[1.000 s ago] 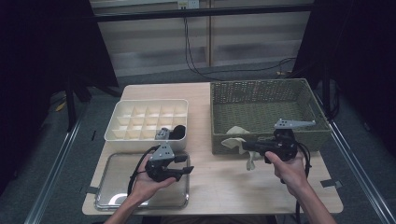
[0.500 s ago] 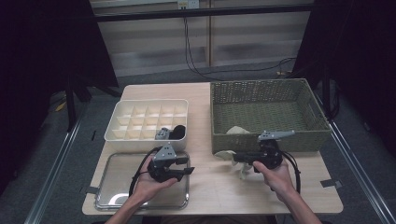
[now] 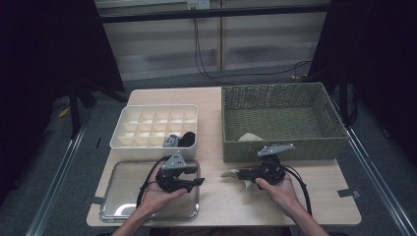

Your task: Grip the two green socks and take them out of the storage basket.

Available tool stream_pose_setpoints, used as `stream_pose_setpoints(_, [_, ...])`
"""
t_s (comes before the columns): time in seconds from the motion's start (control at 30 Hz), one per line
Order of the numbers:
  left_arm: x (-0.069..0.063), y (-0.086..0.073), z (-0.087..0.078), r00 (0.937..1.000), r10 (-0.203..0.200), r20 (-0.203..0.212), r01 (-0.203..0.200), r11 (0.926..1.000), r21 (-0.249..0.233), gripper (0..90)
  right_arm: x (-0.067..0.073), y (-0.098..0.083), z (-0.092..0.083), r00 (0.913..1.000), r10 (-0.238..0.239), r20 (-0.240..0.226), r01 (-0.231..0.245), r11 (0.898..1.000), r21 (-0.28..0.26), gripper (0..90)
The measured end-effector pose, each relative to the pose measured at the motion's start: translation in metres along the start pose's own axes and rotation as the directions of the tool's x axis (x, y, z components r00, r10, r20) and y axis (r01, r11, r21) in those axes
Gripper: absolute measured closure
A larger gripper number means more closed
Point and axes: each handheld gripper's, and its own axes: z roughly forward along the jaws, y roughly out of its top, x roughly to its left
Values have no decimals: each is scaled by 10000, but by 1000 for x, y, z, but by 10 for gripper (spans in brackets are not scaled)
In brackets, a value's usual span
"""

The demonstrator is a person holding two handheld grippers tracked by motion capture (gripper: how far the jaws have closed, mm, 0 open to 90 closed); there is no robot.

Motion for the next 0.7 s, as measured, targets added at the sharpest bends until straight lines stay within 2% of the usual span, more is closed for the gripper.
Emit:
stream_pose_setpoints(0.27, [0,2,2,10000,-25,95,25,10000,-70,496,0,-7,12,9993,-220,289,205,9986,494,779])
stream_pose_setpoints(0.47, [2,9,5,9997,-31,254,37,9997,-244,537,-2,-16,20,9984,-386,407,343,9943,1006,758])
stream_pose_setpoints(0.5, [2,11,7,9995,-98,298,105,9997,-236,550,-1,-16,20,9985,-399,364,361,9945,983,759])
stream_pose_setpoints(0.6, [2,17,18,9988,38,485,-30,9998,-174,599,-1,-16,22,9985,-473,287,444,9943,967,766])
stream_pose_setpoints(0.7, [0,21,33,9975,111,698,-116,9999,70,652,2,-16,23,9978,-627,207,603,9932,995,730])
